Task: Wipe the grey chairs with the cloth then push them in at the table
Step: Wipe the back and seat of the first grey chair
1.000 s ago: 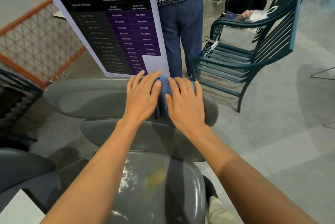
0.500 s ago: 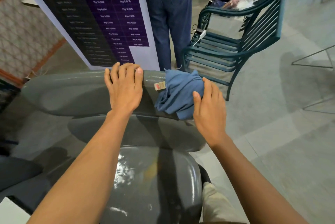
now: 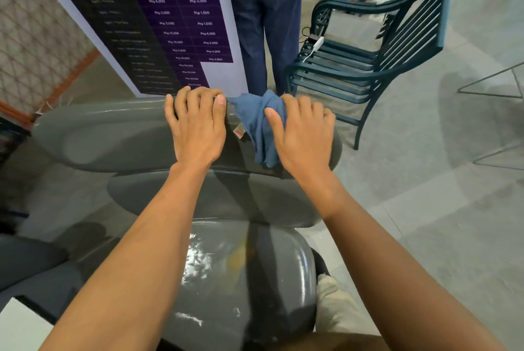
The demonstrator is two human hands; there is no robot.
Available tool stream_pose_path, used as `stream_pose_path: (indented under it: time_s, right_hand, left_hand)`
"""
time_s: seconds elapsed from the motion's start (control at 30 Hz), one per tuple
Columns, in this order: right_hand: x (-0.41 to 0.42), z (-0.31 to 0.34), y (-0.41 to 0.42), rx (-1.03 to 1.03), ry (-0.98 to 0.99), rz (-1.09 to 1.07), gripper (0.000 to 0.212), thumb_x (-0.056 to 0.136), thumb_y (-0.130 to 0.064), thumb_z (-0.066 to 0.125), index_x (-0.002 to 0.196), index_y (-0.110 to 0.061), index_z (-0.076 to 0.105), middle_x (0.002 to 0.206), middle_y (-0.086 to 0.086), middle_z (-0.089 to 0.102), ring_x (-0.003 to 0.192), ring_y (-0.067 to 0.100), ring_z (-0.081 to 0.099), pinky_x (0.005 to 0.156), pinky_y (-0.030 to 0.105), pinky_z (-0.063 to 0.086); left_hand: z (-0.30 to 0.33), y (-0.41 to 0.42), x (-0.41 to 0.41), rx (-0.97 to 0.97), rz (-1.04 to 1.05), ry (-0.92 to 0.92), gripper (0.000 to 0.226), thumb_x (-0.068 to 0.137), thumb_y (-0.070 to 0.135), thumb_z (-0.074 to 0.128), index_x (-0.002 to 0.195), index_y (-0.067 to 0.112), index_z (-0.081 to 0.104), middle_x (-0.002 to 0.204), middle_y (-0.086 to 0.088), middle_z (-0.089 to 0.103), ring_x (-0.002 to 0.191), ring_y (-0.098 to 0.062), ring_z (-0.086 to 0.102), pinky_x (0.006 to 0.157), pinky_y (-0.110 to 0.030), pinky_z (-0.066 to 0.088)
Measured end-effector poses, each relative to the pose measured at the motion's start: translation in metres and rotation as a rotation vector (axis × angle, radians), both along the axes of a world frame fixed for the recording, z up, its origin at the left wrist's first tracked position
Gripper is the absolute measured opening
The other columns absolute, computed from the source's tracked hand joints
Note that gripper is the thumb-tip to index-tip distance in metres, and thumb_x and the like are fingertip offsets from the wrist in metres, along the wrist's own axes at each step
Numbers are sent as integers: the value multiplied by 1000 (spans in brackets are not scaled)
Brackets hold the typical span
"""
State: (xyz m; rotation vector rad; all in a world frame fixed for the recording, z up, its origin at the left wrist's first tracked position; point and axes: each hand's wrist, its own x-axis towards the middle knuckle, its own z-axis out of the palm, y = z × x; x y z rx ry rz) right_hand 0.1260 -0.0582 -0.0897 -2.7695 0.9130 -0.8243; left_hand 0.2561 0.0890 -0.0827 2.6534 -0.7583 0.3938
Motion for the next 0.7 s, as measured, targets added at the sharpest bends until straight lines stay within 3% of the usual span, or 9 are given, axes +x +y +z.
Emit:
stream_pose_path:
  time_s: [0.17,0.37,0.57,0.7]
  right_hand:
    - [-32,-16,-11,317,-138,-17,50,105,-53,34,137,-19,52,127,4,58,110,27,51,94,41,38]
    - [-51,-46,-11,683,-450,-54,54,106,-48,34,140,-9,48,129,7,53,118,21,50,103,42,43]
    - [-34,-40,-8,602,-438,-167,51,104,-47,33,130,-8,54,119,8,56,108,24,52,93,43,45]
    - [-33,-34,-12,458,-365,-127,47,105,-43,33,127,-9,57,115,9,60,104,30,54,90,41,41]
  left_hand:
    - [2,2,1,21,-9,22,43,111,41,18,132,29,54,140,4,51,146,-24,30,126,-50,5]
    - [0,-2,-1,29,14,5,45,110,40,18,134,27,54,141,2,51,145,-25,31,127,-50,5]
    - [-1,-3,0,29,19,3,44,110,40,18,132,25,54,139,0,51,145,-27,32,127,-51,6]
    - [-2,-4,-1,25,23,-3,45,110,40,17,132,26,54,139,1,51,145,-27,32,126,-53,7]
